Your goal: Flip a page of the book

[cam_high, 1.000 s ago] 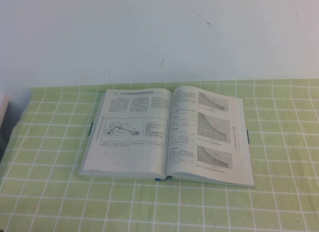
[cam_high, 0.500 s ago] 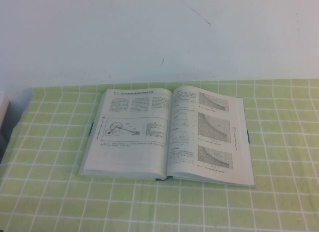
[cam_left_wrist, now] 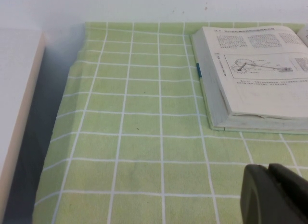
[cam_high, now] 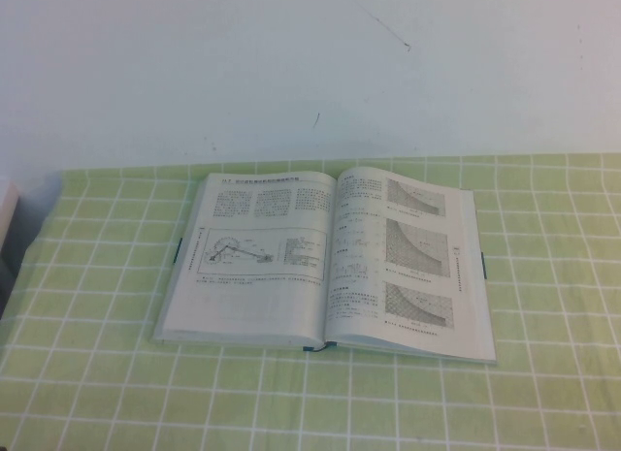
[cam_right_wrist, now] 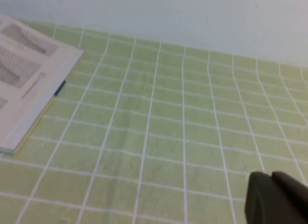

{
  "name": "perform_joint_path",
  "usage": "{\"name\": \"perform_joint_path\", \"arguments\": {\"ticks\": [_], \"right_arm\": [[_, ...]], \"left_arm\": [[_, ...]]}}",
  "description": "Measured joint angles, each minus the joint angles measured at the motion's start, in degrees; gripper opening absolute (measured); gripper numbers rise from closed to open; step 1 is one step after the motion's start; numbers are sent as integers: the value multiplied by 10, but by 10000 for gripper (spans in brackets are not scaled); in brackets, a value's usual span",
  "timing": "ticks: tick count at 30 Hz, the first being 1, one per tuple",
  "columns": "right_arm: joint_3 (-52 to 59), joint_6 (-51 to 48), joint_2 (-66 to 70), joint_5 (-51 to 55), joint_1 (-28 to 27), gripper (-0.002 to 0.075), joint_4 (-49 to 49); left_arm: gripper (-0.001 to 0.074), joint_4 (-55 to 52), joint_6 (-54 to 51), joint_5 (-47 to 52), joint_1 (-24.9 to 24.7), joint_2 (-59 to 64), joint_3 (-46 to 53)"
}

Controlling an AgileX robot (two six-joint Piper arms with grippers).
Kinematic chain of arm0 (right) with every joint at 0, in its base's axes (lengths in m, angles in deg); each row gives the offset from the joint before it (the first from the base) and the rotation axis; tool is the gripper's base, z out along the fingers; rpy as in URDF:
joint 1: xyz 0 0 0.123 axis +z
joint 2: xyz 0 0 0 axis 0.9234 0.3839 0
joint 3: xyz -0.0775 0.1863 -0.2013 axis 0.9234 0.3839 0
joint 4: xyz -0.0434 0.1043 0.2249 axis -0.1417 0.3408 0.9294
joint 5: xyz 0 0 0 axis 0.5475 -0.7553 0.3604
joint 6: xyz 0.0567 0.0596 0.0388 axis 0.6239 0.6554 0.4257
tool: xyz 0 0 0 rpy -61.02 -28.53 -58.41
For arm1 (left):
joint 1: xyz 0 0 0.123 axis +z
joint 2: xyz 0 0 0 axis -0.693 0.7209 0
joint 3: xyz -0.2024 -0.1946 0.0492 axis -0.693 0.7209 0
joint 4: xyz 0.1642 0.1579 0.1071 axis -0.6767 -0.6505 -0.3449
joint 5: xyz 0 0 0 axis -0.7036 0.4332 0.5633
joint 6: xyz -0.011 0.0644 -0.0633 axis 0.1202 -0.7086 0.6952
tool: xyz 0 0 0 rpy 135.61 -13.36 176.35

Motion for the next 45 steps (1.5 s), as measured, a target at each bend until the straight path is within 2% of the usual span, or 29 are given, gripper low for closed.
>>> {"name": "perform_joint_path", "arguments": {"ticks": [7, 45], "right_arm": [[-2, 1, 0, 46, 0, -2, 0], [-3, 25, 0, 51, 0, -2, 0]], "left_arm": [[-4, 0, 0, 0, 0, -1, 0], [-4, 0, -1, 2, 0, -1, 0]]}}
